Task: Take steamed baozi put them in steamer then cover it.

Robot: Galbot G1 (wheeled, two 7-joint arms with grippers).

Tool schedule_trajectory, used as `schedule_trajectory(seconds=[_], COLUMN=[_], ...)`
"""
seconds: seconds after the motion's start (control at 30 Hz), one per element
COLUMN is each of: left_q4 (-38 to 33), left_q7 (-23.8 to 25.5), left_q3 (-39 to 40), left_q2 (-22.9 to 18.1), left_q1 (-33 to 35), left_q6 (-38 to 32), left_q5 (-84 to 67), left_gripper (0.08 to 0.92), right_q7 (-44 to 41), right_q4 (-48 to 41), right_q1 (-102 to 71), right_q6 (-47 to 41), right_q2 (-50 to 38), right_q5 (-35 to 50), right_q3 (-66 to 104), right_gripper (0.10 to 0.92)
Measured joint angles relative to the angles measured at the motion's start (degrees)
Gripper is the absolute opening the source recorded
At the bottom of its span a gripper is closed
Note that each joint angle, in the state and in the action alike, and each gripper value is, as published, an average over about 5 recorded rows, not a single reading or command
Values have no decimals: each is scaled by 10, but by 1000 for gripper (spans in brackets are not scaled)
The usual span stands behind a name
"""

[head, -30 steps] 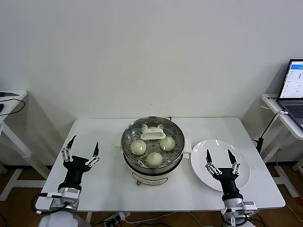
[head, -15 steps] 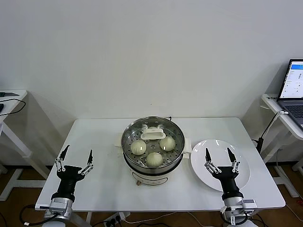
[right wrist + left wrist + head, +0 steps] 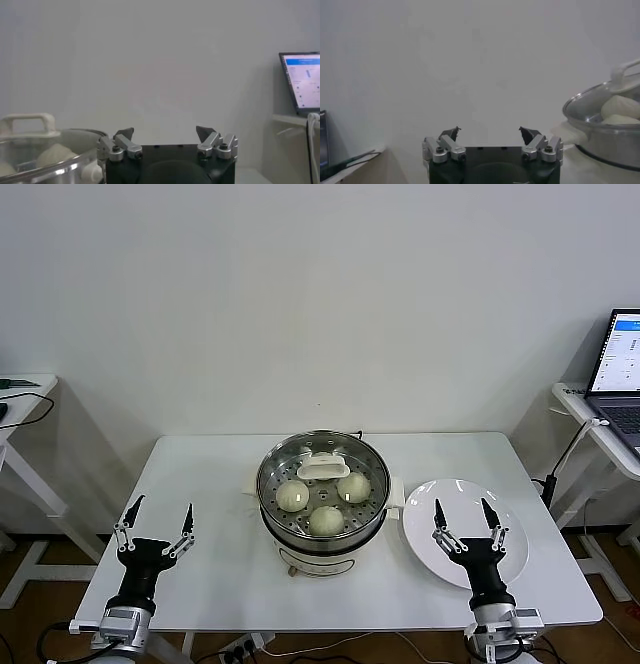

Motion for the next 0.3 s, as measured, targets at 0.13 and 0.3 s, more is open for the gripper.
schedule_trajectory(seconds=[0.13, 0.3], left_q4=[-1, 2], left_q7=[1, 2], left_q3=[2, 3], left_q2=[-2, -1], left_q1=[1, 0], left_q6=[-2, -4], left_q5=[-2, -2], left_gripper=[823, 823], right_q7=[2, 4], right_q4=[2, 3], right_q1=[-3, -4], right_q6=[-2, -3], right_q2=[1, 2], right_q5=[-5, -9], right_q3=[0, 1], right_gripper=[823, 823])
